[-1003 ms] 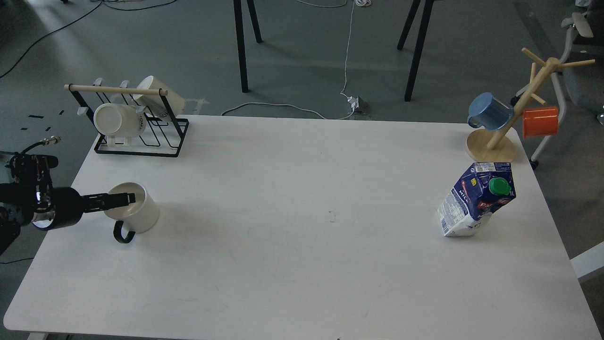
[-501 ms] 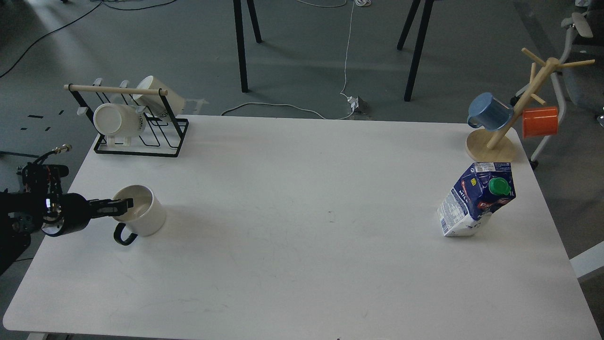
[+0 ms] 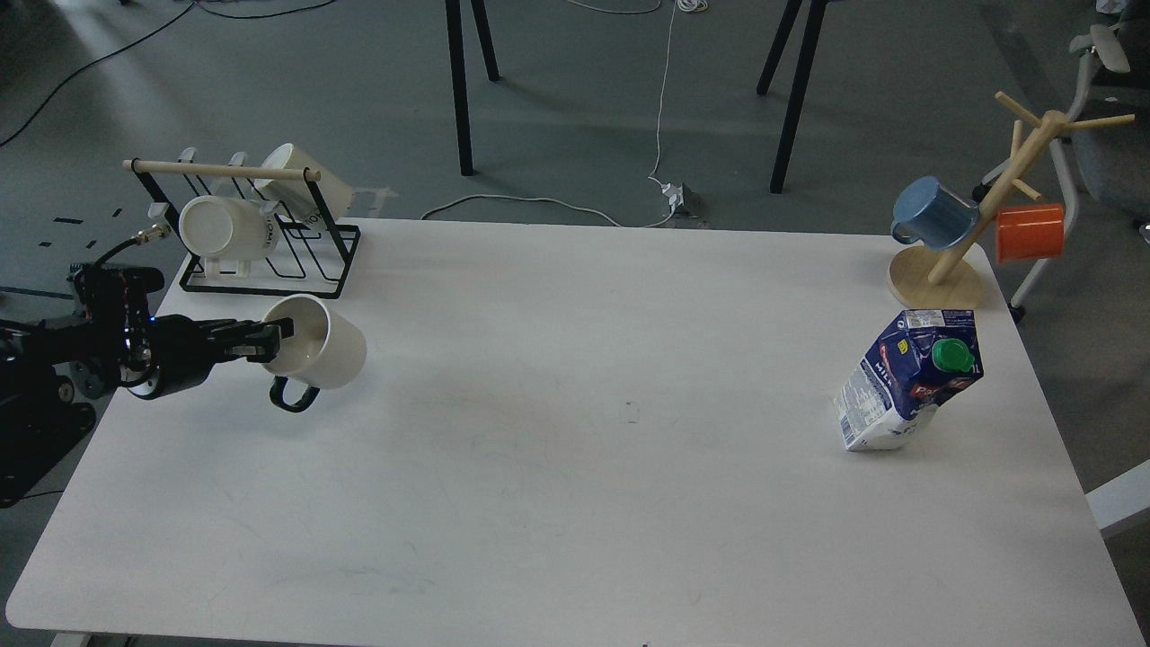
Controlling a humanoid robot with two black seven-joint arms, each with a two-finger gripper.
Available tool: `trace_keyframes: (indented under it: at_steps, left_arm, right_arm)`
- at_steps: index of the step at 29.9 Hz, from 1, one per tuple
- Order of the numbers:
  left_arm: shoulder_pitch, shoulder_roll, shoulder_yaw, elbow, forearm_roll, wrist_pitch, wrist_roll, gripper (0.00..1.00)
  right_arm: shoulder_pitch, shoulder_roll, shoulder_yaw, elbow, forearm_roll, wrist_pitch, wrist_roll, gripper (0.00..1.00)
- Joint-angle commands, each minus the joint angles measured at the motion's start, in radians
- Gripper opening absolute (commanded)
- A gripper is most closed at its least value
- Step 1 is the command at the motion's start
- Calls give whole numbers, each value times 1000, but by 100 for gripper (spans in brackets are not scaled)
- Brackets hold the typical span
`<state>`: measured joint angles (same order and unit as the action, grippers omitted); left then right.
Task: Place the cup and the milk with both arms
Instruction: 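Carry the white mug toward the table center and set it down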
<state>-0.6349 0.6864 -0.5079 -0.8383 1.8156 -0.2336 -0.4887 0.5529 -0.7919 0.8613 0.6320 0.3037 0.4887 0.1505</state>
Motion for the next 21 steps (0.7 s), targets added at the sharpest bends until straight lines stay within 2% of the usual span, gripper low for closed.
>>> trace_keyframes:
  at_steps: [1,6,12,17,21]
  left_arm:
    - [-51,-54,20,-154,7,-24,0,0]
    - [-112,-264,92,-196,71,-53,0,0]
    - [-108,-410,173,-153,205,-56,0,0]
    - [-103,-453,190,-101,209,-50,0,0]
    - [-101,-453,190,-99,208,-52,0,5]
  right_arm:
    - [-1,11,22,-11,2,0,3,99]
    - [2,68,27,-49,2,0,6,99]
    - [4,68,39,-49,2,0,6,99]
    - [4,60,42,-49,2,0,6,99]
    - [-2,56,47,-51,2,0,6,99]
